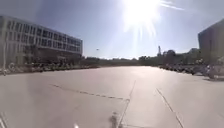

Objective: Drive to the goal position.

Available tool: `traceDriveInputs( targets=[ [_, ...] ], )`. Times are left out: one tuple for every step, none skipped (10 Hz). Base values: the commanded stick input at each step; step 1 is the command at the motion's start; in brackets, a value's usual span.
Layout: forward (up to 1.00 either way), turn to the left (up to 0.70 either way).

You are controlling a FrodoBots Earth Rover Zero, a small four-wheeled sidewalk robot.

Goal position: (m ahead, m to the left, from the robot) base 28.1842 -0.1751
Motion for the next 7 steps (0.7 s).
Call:
traceDriveInputs(
  targets=[
    [0.7, 0.0],
    [0.7, 0.0],
    [0.7, 0.0],
    [0.7, 0.0],
    [0.7, 0.0],
    [0.7, 0.0],
    [0.7, 0.0]
  ],
)
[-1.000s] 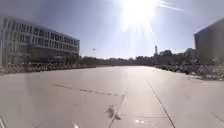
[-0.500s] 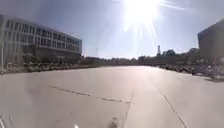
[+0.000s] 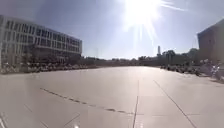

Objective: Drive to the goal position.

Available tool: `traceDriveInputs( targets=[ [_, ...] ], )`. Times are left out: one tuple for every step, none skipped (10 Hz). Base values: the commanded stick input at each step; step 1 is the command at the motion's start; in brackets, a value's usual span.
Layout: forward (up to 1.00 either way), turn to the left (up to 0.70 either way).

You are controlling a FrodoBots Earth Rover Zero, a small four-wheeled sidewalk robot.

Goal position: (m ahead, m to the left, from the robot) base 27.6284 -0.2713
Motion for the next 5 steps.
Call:
traceDriveInputs(
  targets=[
    [0.7, 0.0],
    [0.7, 0.0],
    [0.7, 0.0],
    [0.7, 0.0],
    [0.7, 0.0]
  ],
)
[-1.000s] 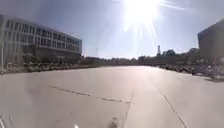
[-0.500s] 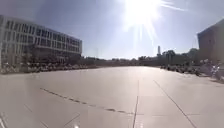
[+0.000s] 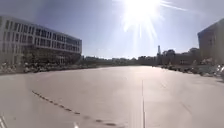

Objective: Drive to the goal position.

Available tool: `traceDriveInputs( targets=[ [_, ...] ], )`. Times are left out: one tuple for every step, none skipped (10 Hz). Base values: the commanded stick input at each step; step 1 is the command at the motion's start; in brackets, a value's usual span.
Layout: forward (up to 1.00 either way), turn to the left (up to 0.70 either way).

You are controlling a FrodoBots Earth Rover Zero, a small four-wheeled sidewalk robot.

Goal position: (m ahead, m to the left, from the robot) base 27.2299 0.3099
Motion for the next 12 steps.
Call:
traceDriveInputs(
  targets=[
    [0.7, 0.0],
    [0.7, 0.0],
    [0.7, 0.0],
    [0.7, 0.0],
    [0.7, 0.0],
    [0.7, 0.0],
    [0.7, 0.0],
    [0.7, 0.0],
    [0.7, 0.0],
    [0.7, 0.0],
    [0.7, 0.0],
    [0.7, 0.0]
  ],
)
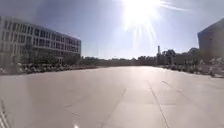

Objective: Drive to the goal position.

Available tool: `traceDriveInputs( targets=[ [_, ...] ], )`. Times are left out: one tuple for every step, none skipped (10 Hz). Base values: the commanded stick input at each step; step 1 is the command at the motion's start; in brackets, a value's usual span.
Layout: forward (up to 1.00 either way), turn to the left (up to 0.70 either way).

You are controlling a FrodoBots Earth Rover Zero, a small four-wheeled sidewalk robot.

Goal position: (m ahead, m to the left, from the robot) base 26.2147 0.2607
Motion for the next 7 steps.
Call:
traceDriveInputs(
  targets=[
    [0.7, 0.0],
    [0.7, 0.0],
    [0.7, 0.0],
    [0.7, 0.0],
    [0.7, 0.0],
    [0.7, 0.0],
    [0.7, 0.0]
  ],
)
